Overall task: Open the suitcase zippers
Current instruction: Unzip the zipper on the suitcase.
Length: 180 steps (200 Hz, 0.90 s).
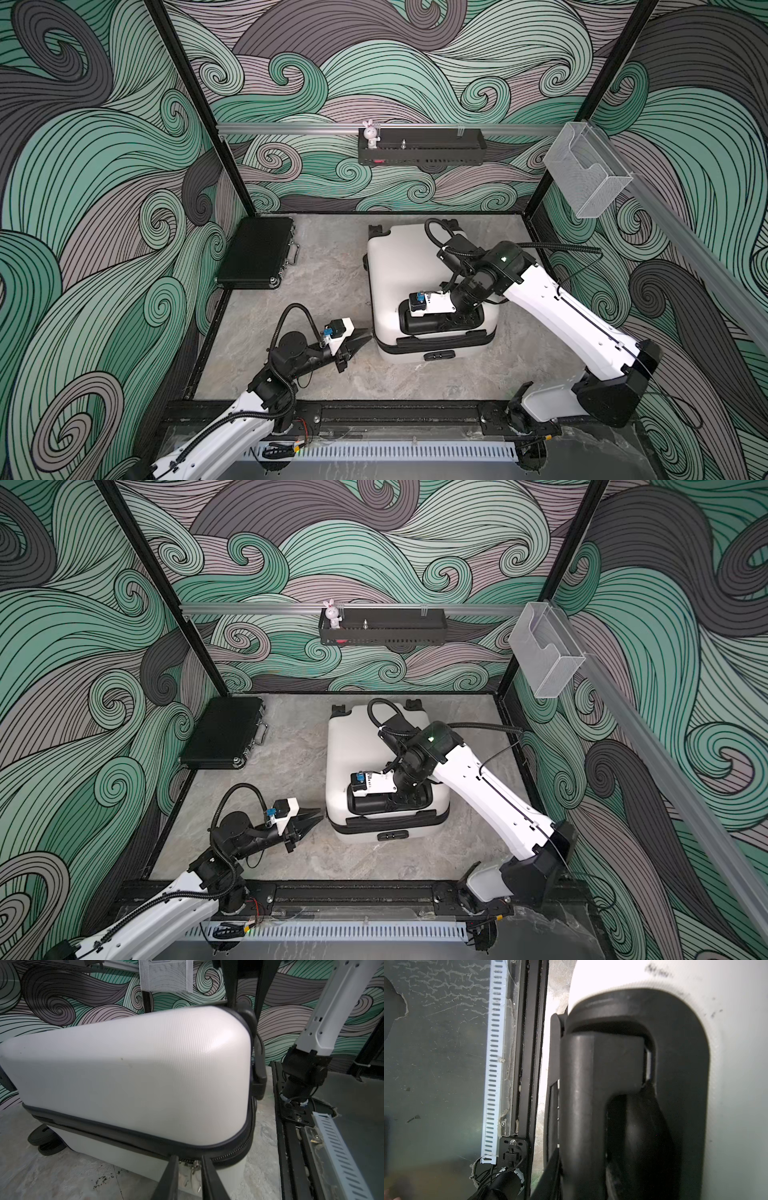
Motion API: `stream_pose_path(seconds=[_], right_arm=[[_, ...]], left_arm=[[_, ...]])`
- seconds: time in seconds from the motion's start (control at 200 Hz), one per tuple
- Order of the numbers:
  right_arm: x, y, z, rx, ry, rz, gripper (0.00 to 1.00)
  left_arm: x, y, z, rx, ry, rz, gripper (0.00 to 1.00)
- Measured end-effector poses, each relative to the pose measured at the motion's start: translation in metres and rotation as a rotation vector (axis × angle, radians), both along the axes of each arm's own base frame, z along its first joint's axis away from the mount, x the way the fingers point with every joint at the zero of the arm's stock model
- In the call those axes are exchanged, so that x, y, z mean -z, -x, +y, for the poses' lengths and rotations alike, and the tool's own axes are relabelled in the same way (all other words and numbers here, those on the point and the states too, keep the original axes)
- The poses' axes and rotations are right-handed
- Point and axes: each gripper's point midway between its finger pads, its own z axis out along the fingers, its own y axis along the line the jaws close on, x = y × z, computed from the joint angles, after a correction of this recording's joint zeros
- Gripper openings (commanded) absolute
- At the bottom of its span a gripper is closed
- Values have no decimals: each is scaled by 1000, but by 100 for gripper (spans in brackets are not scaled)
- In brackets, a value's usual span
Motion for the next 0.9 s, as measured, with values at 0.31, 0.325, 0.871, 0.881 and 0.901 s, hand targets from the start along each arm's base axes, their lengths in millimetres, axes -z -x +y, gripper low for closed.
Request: stream_pose_path(seconds=[0.31, 0.325, 0.871, 0.881, 0.901], right_arm=[[0, 0, 0, -1, 0, 0, 0], [0, 0, 0, -1, 1, 0, 0], [0, 0, 0, -3, 1, 0, 0], [0, 0, 0, -3, 1, 0, 0], [0, 0, 0, -3, 1, 0, 0]], left_arm=[[27, 2, -2, 22, -111, 7, 19], [27, 2, -2, 24, -113, 7, 20], [35, 2, -6, 48, -160, 3, 25], [35, 2, -6, 48, -160, 2, 25], [35, 2, -7, 48, -160, 1, 25]])
